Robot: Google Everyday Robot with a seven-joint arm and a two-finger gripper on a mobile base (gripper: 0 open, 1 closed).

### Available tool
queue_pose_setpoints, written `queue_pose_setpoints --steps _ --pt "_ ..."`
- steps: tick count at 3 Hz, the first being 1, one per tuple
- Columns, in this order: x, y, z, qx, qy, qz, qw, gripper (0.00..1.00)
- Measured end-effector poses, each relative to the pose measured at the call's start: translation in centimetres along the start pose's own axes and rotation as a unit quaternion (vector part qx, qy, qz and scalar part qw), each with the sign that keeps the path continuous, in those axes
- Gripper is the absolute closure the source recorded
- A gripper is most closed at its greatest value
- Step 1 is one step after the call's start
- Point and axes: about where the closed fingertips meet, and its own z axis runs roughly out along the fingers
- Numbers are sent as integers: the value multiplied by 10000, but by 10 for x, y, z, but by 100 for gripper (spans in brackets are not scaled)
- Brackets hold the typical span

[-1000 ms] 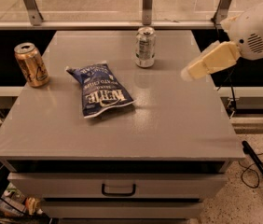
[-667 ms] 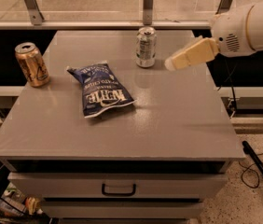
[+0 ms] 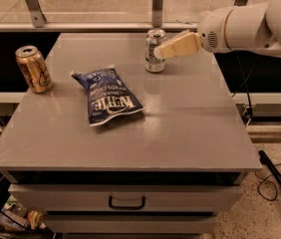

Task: Knock 7up can over

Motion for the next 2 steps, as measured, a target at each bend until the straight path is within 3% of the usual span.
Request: queue_pose_setpoints --steps 2 --pt "-2 -7 13 71 -149 114 9998 0"
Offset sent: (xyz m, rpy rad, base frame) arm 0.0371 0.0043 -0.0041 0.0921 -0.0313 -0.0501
